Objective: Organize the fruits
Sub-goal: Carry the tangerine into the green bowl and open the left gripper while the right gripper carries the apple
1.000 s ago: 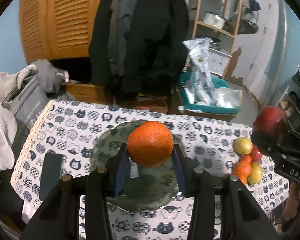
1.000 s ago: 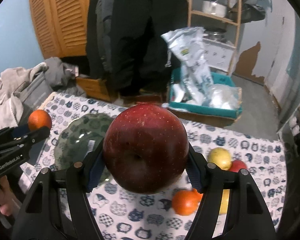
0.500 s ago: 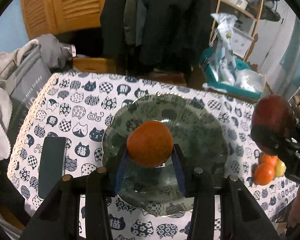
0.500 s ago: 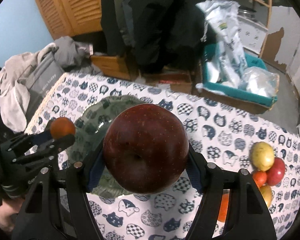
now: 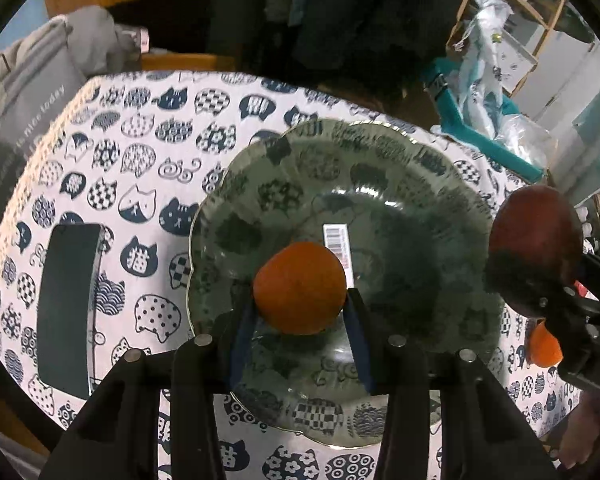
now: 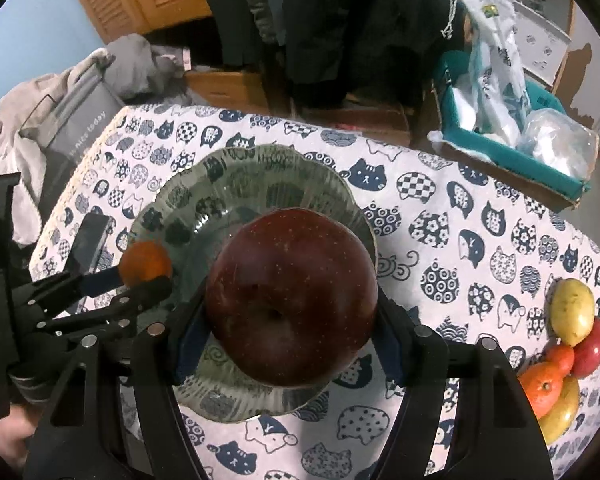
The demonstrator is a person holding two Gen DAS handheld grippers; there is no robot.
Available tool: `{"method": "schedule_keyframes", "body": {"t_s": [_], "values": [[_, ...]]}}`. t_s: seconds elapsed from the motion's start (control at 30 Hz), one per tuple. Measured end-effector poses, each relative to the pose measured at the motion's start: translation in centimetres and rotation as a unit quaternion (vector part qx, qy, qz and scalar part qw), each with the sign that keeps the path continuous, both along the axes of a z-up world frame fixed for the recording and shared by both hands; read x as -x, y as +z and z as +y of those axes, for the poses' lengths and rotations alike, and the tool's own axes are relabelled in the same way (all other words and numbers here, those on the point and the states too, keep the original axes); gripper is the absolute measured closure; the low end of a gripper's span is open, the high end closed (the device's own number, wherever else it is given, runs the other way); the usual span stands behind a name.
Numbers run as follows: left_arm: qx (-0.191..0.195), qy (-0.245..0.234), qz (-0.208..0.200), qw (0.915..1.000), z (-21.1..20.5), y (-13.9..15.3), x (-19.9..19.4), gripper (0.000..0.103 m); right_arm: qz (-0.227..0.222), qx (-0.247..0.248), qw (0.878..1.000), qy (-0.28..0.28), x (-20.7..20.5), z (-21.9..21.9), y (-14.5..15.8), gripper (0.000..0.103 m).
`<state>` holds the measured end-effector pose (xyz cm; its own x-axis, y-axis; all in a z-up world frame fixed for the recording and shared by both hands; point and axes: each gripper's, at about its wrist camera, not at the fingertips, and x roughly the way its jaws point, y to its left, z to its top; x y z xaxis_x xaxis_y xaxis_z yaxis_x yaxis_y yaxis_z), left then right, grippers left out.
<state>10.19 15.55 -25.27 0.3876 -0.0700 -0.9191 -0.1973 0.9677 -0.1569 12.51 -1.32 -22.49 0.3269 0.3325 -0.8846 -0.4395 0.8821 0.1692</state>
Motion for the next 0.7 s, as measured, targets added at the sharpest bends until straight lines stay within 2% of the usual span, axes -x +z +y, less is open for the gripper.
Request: {"method": "schedule_keyframes", "body": {"t_s": [0.17,0.37,0.47,0.53,0.7], "values": [[0.011,-0.004,0.013,0.9999,0.0,-1.0,-0.4,0.058,0.012,0.003,1.000,0.003,-0.3,0.4,-1.1,0.032],[-0.001,-0.012,0.033,0.9994,-0.4,-2.3,-0.8,0.057,0.023,0.005,1.000,0.005,-0.6,0.6,-2.0,0.032],[0.000,-0.009,0.035,0.9994,-0.2,-2.5,-0.9,0.048,0.029,0.004,1.000,0.004,-0.8,0.6,-2.2,0.032],[0.007,-0.005,0.030,0.9995,0.0,-2.3,-0.8,0.033,0.035,0.002,0.999,0.001,-1.0,0.6,-2.4,0.032],[-0.002,0.009,0.024,0.9997,1.0,-1.5,-0.1,0.031,0.046,0.001,0.999,0.006,-1.4,1.1,-2.8,0.032]]}}
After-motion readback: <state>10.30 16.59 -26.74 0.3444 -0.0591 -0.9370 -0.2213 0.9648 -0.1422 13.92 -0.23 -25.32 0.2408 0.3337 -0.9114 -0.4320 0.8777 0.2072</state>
